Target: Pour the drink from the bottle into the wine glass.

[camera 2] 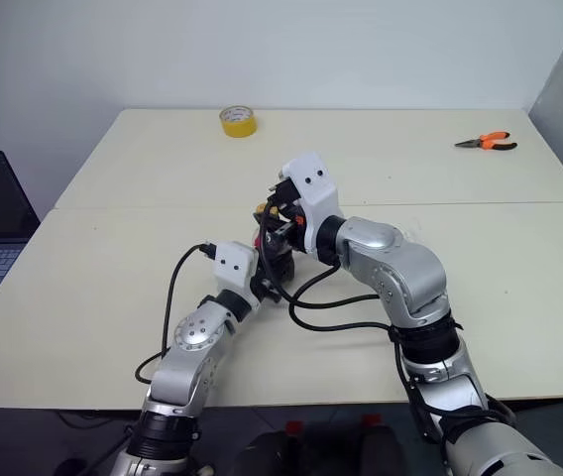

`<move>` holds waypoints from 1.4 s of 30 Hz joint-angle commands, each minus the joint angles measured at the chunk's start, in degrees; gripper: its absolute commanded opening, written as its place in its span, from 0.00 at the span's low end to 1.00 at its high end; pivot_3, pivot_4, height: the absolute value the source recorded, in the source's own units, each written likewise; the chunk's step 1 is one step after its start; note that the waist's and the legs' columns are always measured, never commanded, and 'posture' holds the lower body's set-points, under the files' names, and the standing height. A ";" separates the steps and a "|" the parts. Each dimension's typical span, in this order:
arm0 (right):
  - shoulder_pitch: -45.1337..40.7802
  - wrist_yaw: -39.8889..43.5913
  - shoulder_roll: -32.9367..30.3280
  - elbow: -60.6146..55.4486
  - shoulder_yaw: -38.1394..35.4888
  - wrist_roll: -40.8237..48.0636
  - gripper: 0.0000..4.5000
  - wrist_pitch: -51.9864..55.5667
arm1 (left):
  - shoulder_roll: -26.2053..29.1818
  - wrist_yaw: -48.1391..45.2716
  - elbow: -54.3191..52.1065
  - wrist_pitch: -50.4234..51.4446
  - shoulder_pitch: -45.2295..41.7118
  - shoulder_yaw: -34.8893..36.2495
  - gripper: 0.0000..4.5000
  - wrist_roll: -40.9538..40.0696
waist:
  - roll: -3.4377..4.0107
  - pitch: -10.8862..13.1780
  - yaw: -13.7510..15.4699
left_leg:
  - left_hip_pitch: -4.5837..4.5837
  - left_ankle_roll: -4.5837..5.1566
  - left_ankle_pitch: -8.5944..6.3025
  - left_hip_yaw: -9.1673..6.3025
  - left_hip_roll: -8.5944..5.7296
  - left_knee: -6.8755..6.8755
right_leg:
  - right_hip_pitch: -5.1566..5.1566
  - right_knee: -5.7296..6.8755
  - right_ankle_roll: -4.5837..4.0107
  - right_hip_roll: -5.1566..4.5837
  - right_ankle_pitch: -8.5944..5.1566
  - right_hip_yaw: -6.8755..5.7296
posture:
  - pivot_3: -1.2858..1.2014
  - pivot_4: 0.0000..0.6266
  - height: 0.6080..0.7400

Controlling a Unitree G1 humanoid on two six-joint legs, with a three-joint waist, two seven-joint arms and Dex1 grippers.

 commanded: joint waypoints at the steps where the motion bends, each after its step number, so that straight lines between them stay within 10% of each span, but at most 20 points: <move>1: -1.72 0.93 -0.84 -0.24 -1.44 -0.03 0.28 -2.02 | -0.15 0.00 -2.74 -2.24 -0.87 0.68 0.32 -0.36 | 0.00 0.00 -0.01 | 0.00 0.00 0.00 0.00 0.00 0.00 | 0.00 0.00 0.00 0.00 0.00 0.00 | 0.52 0.24 1.00; 26: -4.87 58.97 -15.08 15.88 8.55 1.49 0.28 -37.91 | 2.48 -6.44 -11.60 2.57 3.94 0.05 0.19 -6.05 | -0.01 0.01 0.07 | 0.00 0.00 0.00 0.01 0.01 -0.01 | 0.04 -0.08 0.00 0.00 0.00 -0.02 | 0.52 0.24 1.00; 42: -6.71 49.79 -11.26 20.14 3.95 -2.08 0.28 -36.33 | 1.51 -7.63 -11.09 3.91 3.82 -0.14 0.16 -6.34 | -0.01 0.01 0.11 | 0.00 0.00 0.00 -0.01 0.00 0.01 | 0.03 -0.08 0.00 -0.02 0.00 -0.02 | 0.52 0.24 1.00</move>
